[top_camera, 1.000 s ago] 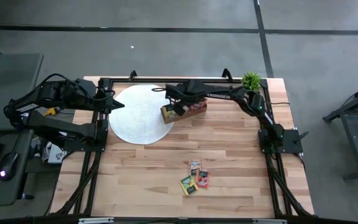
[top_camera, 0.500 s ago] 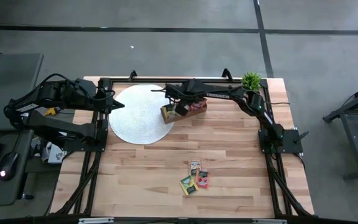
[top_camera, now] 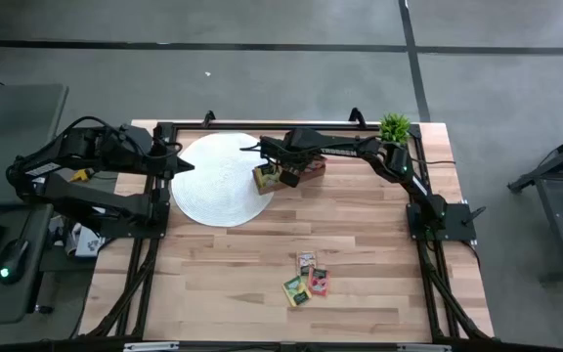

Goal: Pick & Place Tea
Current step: Put the orange tea bag into the right compartment of the wooden organizer

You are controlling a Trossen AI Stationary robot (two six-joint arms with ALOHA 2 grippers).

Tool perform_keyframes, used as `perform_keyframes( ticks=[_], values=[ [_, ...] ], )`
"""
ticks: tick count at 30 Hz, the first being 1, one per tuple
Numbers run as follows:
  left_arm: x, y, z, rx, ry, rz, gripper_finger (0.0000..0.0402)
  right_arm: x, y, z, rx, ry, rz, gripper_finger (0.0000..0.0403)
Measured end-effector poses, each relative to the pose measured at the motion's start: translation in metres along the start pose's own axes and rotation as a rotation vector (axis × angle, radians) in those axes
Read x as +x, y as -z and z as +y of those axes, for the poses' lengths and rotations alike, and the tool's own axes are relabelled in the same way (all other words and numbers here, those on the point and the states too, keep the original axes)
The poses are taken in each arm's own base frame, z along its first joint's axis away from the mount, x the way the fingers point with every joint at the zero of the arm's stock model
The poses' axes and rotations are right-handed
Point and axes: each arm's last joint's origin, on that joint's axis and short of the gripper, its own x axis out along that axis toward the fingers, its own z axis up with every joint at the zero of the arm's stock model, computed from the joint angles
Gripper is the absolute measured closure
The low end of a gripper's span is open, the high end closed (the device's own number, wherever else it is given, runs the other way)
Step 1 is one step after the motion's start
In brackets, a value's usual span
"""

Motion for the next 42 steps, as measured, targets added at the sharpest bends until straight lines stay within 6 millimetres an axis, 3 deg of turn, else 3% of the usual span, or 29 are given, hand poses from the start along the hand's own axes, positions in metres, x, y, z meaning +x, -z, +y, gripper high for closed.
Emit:
perform_keyframes(
  ticks=[18,26,33,37,42],
  values=[
    [0.0,0.0,0.0,-0.004,-0.001,0.0,0.0401,0.0,-0.002,0.001,-0.17,-0.055,-0.012,0.0403],
    [0.0,0.0,0.0,-0.015,-0.001,0.0,0.0401,-0.001,-0.01,-0.002,-0.131,0.008,-0.093,0.0403],
    [0.0,0.0,0.0,-0.015,-0.003,0.0,0.0401,-0.026,-0.017,-0.012,-0.024,-0.063,-0.15,0.0403],
    [0.0,0.0,0.0,-0.018,-0.004,0.001,0.0401,-0.041,-0.011,-0.021,0.148,-0.197,-0.056,0.0403],
    [0.0,0.002,0.0,-0.024,-0.007,0.013,0.0401,-0.064,0.001,-0.006,0.136,-0.263,-0.03,0.0403]
  ],
)
